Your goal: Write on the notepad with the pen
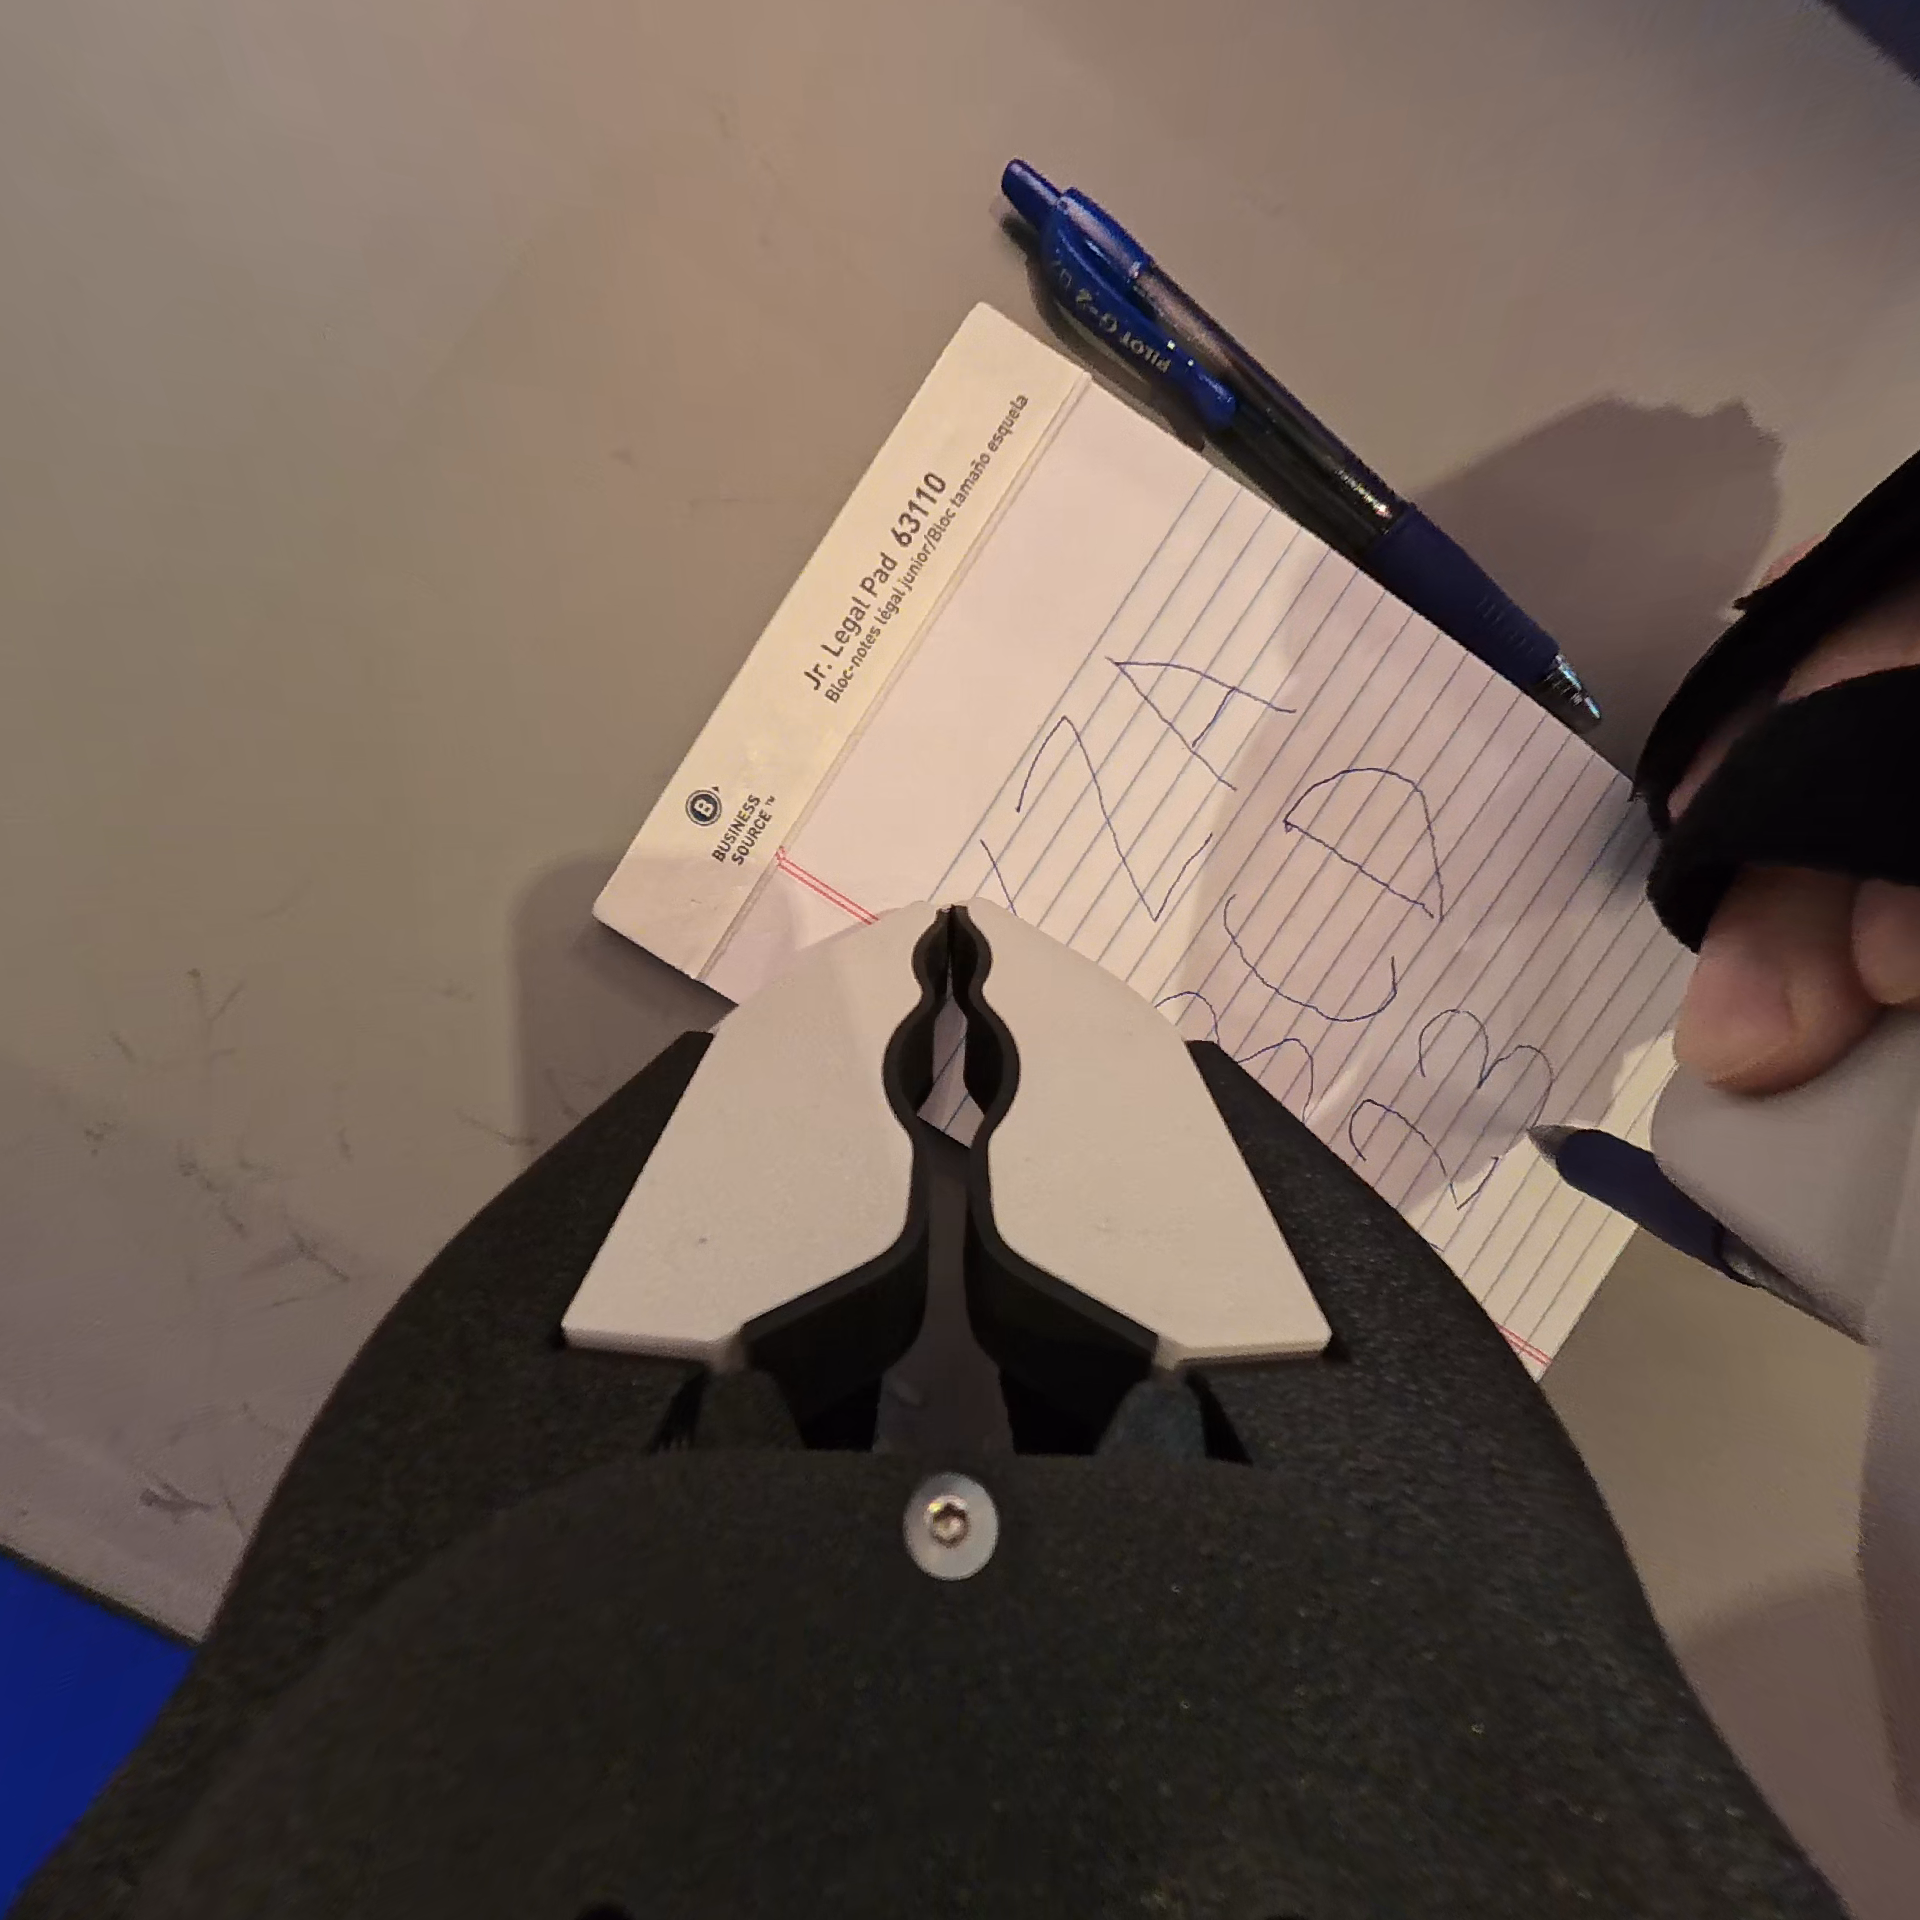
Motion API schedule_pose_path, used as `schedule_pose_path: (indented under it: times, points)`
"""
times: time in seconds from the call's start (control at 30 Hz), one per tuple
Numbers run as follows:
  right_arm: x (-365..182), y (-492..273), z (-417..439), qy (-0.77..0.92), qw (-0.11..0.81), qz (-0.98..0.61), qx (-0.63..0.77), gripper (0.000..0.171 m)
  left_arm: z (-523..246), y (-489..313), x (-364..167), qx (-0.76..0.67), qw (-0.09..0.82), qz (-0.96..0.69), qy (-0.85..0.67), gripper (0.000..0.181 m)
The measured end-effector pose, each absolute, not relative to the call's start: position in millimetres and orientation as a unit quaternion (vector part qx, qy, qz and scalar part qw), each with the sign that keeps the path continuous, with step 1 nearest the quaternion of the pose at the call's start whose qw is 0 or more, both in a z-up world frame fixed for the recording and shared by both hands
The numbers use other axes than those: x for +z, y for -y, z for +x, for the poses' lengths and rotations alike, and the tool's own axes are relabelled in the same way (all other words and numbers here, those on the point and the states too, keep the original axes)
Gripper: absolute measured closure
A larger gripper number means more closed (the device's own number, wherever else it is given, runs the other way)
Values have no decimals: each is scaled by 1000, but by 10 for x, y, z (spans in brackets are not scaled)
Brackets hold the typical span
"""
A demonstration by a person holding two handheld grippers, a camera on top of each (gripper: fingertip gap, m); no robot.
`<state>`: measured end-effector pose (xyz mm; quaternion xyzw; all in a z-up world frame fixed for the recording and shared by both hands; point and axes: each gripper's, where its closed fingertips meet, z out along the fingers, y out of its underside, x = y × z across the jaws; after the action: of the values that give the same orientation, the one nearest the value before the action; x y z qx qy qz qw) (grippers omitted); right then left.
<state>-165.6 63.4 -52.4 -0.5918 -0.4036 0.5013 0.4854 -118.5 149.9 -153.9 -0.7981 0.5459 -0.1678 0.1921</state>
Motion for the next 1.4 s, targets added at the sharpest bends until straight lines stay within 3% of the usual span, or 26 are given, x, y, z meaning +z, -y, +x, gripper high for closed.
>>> schedule_pose_path:
  times: [0.27,0.47,0.83,1.1,1.4]
  points:
    - [-493,-622,-1652,401,485,-585,512,167,-1184,-1499,-1538,-171,191,-799,-545,181]
    - [-119,-541,-1487,396,526,-548,517,167,-1171,-1482,-1507,-195,178,-804,-533,181]
    - [-7,-706,-1040,315,561,-548,535,167,-873,-1345,-986,-335,244,-748,-519,178]
    - [244,-660,-853,307,592,-524,529,167,-702,-846,-268,-526,264,-591,-551,154]
    - [335,-427,-939,383,602,-496,495,167,-567,-340,-272,-537,258,-501,-628,141]
